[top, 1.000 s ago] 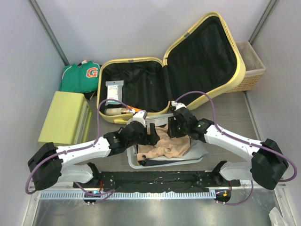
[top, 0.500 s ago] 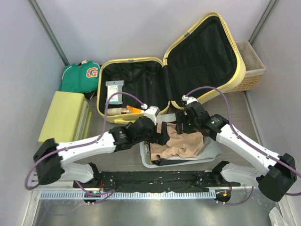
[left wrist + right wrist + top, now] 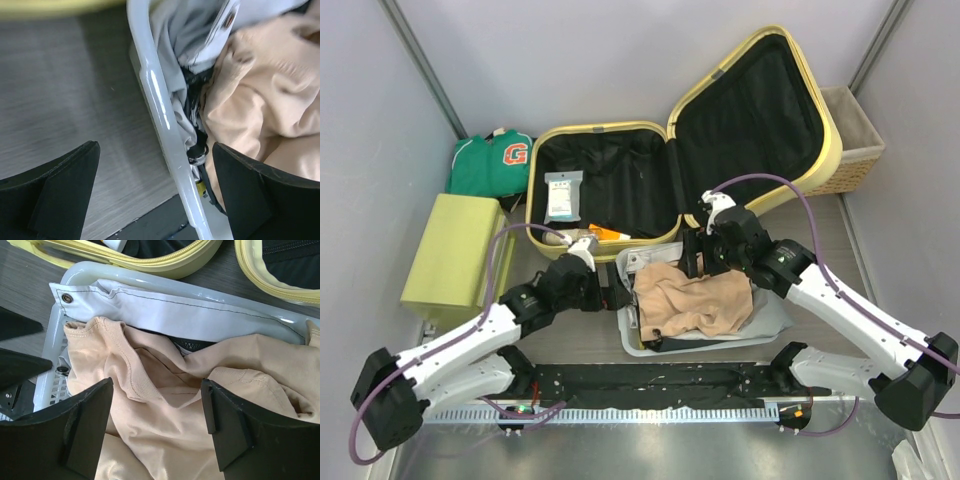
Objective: Open, take out, and arrange the luggage
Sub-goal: Move the bin to the corner of the board.
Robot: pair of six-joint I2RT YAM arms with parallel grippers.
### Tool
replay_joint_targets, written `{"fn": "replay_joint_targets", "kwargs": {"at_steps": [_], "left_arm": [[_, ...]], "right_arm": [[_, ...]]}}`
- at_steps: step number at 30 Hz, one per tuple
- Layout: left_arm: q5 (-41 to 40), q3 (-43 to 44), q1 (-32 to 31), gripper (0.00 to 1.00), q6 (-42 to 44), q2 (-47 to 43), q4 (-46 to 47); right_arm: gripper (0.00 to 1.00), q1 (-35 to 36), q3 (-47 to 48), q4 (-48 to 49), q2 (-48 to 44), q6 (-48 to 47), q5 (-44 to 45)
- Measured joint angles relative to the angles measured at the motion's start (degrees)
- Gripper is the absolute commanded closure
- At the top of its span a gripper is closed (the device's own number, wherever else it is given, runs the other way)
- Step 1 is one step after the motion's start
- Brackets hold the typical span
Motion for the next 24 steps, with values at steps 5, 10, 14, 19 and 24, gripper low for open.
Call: {"fn": "replay_joint_targets", "kwargs": {"at_steps": [5,10,14,19,24], "left_arm": [[9.9,-3.8,-0.2,0.01,-3.4,9.0,9.2],[13.6,-2.8,-3.1,0.01,-5.2,17.1,17.9],[13.7,2.6,-7.1,0.01,-5.9,25.5,21.2],[15.5,12.0,-12.5,0.03,-7.7,39.1,28.4],[17.6,21.2,-15.7,0.03,-10.4,50.1,34.3]], "right_arm": [[0.21,0.0,0.3,0.6,0.5,0.0,0.0],[0.21,0.0,0.3,1.3,0.5,-0.1,0.2],[0.21,0.0,0.3,1.6,0.5,-0.3,0.8],[0.21,0.0,0.3,1.6,0.3,-0.5,2.5],[0.2,-0.7,0.3,-0.4,-1.7,-1.6,7.9]]}}
